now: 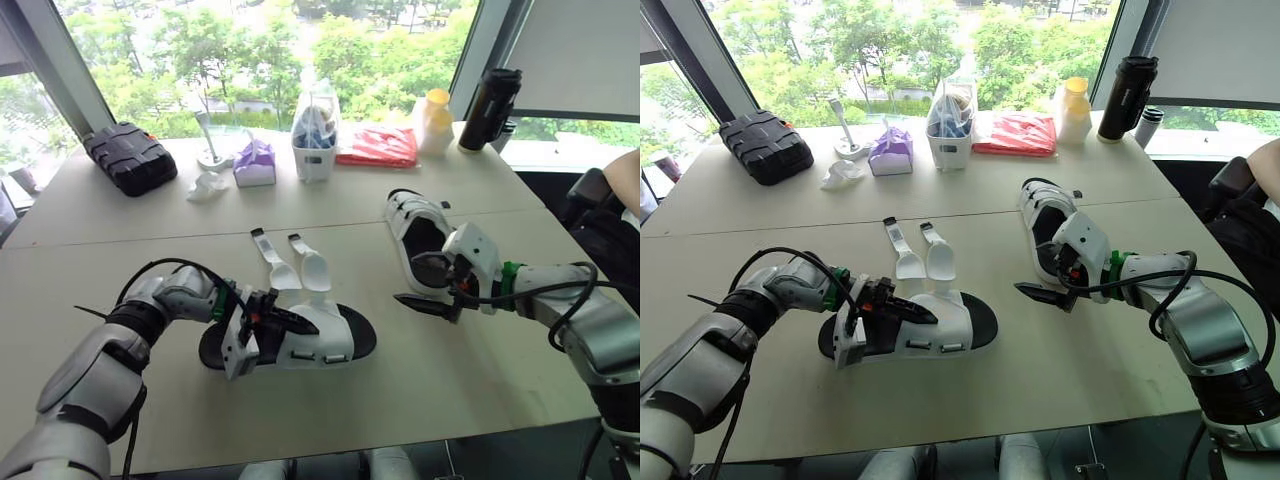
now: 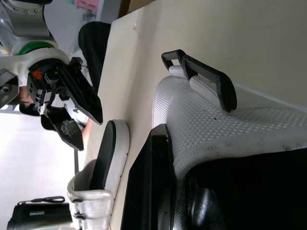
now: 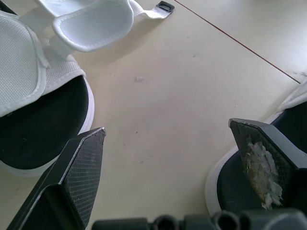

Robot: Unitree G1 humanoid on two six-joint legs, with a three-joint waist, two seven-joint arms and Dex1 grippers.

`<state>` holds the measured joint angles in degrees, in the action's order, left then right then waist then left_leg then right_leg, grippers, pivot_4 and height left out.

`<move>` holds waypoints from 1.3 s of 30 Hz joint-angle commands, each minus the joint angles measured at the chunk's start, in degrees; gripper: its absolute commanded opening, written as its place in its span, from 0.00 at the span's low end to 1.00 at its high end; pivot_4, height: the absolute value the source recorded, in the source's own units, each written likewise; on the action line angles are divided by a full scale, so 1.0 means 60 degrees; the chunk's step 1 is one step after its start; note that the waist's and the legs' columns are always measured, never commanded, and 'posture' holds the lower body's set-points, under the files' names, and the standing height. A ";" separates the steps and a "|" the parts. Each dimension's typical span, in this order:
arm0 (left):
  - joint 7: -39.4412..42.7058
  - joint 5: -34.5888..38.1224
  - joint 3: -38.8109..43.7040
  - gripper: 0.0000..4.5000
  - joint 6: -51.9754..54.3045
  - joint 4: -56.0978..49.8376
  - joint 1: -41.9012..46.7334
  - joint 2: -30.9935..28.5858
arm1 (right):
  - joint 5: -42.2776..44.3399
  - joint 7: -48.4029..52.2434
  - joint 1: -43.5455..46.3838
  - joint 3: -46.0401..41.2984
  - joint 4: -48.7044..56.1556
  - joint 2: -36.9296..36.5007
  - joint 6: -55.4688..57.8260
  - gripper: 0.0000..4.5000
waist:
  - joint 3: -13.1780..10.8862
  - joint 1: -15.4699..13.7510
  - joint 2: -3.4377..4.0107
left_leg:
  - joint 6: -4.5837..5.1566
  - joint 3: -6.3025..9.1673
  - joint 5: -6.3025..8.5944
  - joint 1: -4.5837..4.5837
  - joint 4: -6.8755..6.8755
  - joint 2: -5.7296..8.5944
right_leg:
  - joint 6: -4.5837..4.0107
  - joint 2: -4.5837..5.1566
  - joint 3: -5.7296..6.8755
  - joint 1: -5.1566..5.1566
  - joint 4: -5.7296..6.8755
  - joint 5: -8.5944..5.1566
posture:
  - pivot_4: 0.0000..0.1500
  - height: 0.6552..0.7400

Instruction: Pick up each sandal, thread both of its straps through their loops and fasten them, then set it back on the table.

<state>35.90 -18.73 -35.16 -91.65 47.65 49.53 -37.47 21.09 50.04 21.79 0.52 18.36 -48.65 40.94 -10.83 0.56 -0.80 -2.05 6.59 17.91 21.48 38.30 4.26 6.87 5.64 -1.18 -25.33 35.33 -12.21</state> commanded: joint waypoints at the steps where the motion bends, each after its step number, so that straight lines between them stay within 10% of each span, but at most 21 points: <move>1: -0.0365 -0.0269 -0.0236 0.01 -0.0142 -0.0064 -0.0132 -0.0188 | 0.0003 -0.0002 0.0056 -0.0104 0.0297 -0.0022 -0.0165 1.00 | 0.0001 0.0006 0.0001 | 0.0000 0.0000 0.0000 0.0000 0.0000 0.0000 | 0.0000 0.0000 -0.0001 0.0000 0.0000 0.0000 | 1.00 1.00; 5: -0.0573 -0.0197 -0.0703 0.22 -0.0142 0.0279 -0.0113 -0.0337 | -0.0066 0.0015 0.0079 0.0019 0.0247 0.0002 -0.0245 1.00 | 0.0004 0.0015 0.0002 | 0.0001 0.0000 0.0001 -0.0007 0.0000 -0.0001 | 0.0000 -0.0001 0.0000 0.0003 0.0001 0.0000 | 1.00 1.00; 12: -0.0883 -0.0580 -0.0237 0.97 -0.0074 0.0489 -0.0295 -0.0585 | -0.0086 0.0156 0.0152 0.0217 0.0193 0.0011 -0.0356 1.00 | 0.0010 0.0020 0.0000 | 0.0003 0.0000 0.0001 -0.0015 0.0000 -0.0001 | 0.0001 -0.0002 0.0000 0.0012 0.0004 0.0000 | 1.00 1.00; 18: -0.0827 0.0951 -0.0581 0.99 0.0699 0.0326 -0.0664 -0.1528 | -0.0081 0.0495 0.0104 0.0478 0.0240 0.0055 -0.0769 1.00 | 0.0013 0.0098 0.0006 | 0.0008 -0.0001 0.0005 -0.0031 0.0000 -0.0015 | 0.0000 -0.0017 -0.0006 0.0011 0.0029 0.0000 | 1.00 1.00; 28: 0.2796 0.8995 0.0765 0.99 0.8757 -0.5799 -0.4677 -0.4359 | -0.0324 0.1026 -0.0220 0.1100 0.0433 0.0357 -0.1951 1.00 | 0.0010 0.0097 0.0014 | 0.0012 0.0016 0.0006 -0.0033 0.0004 -0.0042 | -0.0002 -0.0011 -0.0043 -0.0012 0.0075 -0.0002 | 1.00 1.00; 39: -0.1972 1.2778 0.5198 0.99 1.4258 -1.0476 -0.9075 -0.1820 | -0.1027 0.0904 -0.0771 0.1733 0.0390 0.0800 -0.2955 1.00 | 0.0013 0.0002 0.0008 | 0.0005 0.0008 0.0002 -0.0065 0.0008 -0.0036 | -0.0004 -0.0012 -0.0040 0.0023 0.0088 -0.0003 | 1.00 1.00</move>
<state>27.73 53.44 -7.23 -9.71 -10.86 -4.26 -50.66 15.74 55.55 17.58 11.05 19.84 -44.04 25.01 -10.75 0.58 -0.75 -2.02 6.64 17.92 21.06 38.34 4.06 6.84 5.57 -1.42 -25.18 35.85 -12.22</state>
